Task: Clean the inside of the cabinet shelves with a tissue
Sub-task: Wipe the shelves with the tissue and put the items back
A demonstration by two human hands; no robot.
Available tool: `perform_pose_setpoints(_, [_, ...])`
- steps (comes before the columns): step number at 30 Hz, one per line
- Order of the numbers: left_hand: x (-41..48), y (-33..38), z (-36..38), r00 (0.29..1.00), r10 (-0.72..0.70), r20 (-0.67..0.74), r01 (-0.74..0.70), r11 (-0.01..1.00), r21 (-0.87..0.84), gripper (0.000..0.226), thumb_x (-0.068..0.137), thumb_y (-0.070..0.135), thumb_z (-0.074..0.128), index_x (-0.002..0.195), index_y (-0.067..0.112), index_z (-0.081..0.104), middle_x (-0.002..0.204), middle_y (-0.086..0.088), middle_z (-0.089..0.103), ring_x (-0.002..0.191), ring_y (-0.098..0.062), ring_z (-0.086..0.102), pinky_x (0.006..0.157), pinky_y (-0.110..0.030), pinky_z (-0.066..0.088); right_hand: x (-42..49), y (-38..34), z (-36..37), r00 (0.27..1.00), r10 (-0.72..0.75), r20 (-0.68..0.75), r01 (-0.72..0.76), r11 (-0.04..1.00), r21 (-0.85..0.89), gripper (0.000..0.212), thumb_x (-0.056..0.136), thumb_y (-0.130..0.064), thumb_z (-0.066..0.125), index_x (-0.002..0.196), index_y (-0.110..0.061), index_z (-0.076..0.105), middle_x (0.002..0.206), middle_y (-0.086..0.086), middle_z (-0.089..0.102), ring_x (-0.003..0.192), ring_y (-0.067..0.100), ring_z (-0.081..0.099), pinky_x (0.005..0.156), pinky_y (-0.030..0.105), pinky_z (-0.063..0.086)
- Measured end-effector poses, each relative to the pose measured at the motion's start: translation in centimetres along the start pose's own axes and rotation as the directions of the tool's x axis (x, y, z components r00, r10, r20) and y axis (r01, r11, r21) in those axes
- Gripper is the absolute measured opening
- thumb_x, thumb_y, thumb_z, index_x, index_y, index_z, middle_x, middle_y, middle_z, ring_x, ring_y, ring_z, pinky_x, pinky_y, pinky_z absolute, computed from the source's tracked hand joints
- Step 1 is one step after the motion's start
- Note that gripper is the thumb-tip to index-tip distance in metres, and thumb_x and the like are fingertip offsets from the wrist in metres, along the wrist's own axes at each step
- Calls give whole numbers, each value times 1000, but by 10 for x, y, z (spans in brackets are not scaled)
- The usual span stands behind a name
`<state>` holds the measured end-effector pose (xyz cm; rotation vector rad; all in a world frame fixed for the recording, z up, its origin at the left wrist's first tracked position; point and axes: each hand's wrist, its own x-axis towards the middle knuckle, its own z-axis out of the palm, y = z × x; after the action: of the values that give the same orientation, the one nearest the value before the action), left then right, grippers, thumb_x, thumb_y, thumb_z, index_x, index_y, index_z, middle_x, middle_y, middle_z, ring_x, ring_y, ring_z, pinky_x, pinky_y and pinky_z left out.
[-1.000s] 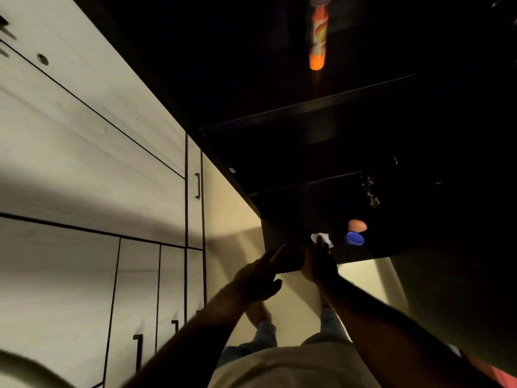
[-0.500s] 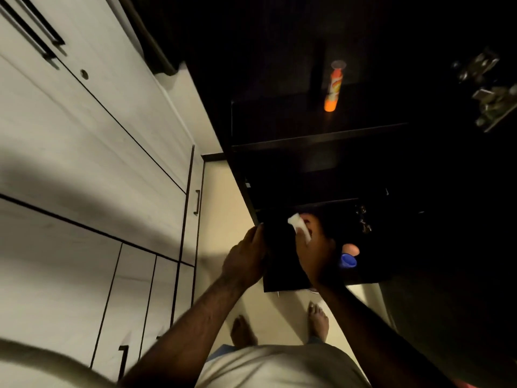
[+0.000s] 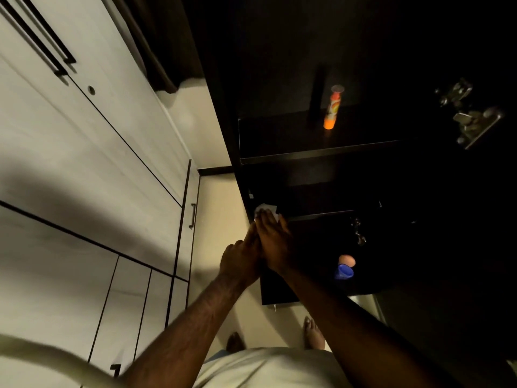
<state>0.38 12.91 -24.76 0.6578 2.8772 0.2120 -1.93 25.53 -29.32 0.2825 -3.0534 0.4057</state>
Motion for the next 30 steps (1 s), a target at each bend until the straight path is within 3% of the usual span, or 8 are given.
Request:
perform_pose_setpoints(5, [1, 5, 4, 997, 47, -69, -44, 998, 35, 73, 91, 30, 62, 154, 16, 29, 165, -12, 7, 73, -21, 65, 57, -31, 54, -10, 5, -7, 1000, 13, 12, -11, 993, -115, 85, 87, -35, 65, 153, -3, 23, 160, 18, 20, 150, 33, 16, 120, 49, 21])
perform_pose_setpoints(8, [10, 8, 5, 989, 83, -121, -80, 996, 34, 72, 87, 24, 68, 151, 13, 35, 163, -20, 12, 54, -16, 58, 44, -31, 51, -26, 38, -8, 993, 98, -64, -109, 974, -198, 67, 90, -28, 45, 149, 2, 32, 155, 24, 31, 145, 38, 27, 118, 51, 27])
perform_pose_setpoints(12, [19, 7, 15, 990, 56, -133, -53, 998, 28, 76, 83, 18, 72, 149, 6, 36, 159, -28, 18, 43, -12, 49, 37, -28, 47, -51, 115, -24, 965, 249, -85, -262, 931, -254, 68, 87, -16, 44, 149, 8, 28, 153, 30, 29, 143, 44, 28, 119, 50, 21])
perform_pose_setpoints(15, [18, 12, 16, 998, 41, -38, -41, 999, 0, 90, 83, 19, 73, 157, 15, 21, 160, -29, 14, 42, -8, 45, 35, -20, 38, -60, 162, -37, 937, 330, -112, -349, 902, -253, 69, 84, -13, 46, 147, 9, 30, 153, 31, 29, 143, 43, 29, 118, 51, 23])
perform_pose_setpoints(19, [22, 17, 14, 995, -53, 88, 58, 997, -56, 85, 98, 29, 51, 157, 34, -10, 163, -26, -1, 63, -16, 55, 42, -18, 30, -51, 147, -44, 903, 418, -95, -428, 888, -166, 75, 78, -21, 49, 147, 5, 34, 152, 28, 32, 142, 43, 32, 120, 48, 19])
perform_pose_setpoints(23, [27, 15, 16, 981, -51, 187, 44, 998, 43, 97, 95, 45, 55, 155, 29, -19, 162, -19, -18, 60, -13, 56, 51, -24, 44, -22, 62, -15, 988, 145, -62, -151, 982, -111, 71, 80, -18, 55, 147, -1, 40, 153, 22, 36, 142, 37, 32, 118, 48, 24])
perform_pose_setpoints(26, [21, 19, 7, 981, -67, 182, 61, 997, 39, 100, 92, 55, 56, 157, 23, -13, 165, -16, -2, 75, -21, 67, 65, -32, 56, 3, 7, -7, 998, 2, -58, -5, 999, -53, 62, 72, -13, 79, 131, -4, 60, 138, 16, 57, 131, 32, 52, 107, 46, 44])
perform_pose_setpoints(30, [16, 15, 12, 996, -50, 76, 51, 999, -11, 95, 92, 49, 60, 158, 26, -5, 163, -5, -20, 71, -22, 67, 63, -37, 59, -10, 27, -18, 998, -58, -2, 57, 994, -92, 71, 85, -10, 58, 151, -4, 32, 157, 18, 30, 147, 33, 25, 119, 48, 26])
